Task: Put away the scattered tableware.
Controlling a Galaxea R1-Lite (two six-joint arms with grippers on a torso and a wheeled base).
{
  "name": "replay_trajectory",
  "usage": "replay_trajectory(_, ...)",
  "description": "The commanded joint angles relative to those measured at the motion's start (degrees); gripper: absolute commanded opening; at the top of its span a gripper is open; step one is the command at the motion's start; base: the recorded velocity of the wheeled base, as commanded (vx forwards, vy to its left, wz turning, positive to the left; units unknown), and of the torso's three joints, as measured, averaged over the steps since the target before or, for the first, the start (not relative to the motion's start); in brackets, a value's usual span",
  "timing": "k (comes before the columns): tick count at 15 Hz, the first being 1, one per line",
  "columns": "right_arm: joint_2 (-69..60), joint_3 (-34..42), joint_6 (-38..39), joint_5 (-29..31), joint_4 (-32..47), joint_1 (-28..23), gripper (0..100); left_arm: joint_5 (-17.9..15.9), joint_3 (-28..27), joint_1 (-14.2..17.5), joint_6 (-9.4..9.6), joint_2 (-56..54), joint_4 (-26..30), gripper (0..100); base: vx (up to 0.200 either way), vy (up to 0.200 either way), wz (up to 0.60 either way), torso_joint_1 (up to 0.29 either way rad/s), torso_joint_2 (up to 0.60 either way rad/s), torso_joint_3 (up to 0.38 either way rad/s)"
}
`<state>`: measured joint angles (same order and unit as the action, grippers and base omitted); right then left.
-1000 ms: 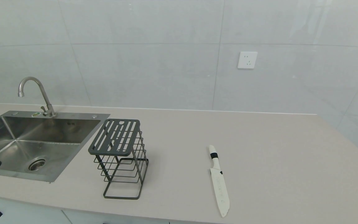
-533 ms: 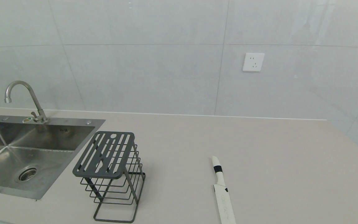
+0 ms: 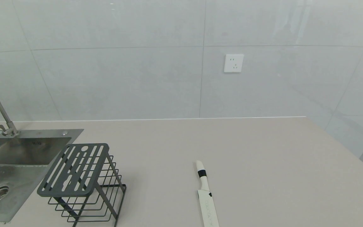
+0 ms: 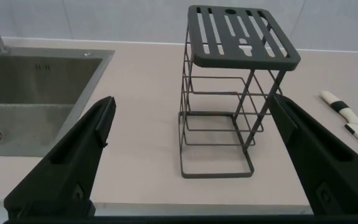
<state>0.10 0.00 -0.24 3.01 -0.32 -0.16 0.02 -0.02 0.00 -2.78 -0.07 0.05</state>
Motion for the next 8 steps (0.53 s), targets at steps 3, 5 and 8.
replay_trajectory(3, 0.08, 0.00, -0.02, -0.02, -0.12, -0.02, 0, 0.06, -0.06, 0.00, -0.03, 0.07, 0.04, 100, 0.000, -0.133, 0.00, 0.000, 0.00, 0.002)
replay_trajectory(5, 0.08, 0.00, -0.11, -0.02, -0.12, -0.02, 0, 0.06, -0.06, 0.00, -0.03, 0.07, 0.04, 100, 0.000, -0.100, 0.00, -0.001, -0.01, 0.004)
replay_trajectory(8, 0.08, 0.00, -0.11, -0.02, -0.12, -0.02, 0, 0.06, -0.06, 0.00, -0.12, 0.07, 0.04, 100, 0.000, 0.000, 0.00, 0.000, 0.00, 0.000)
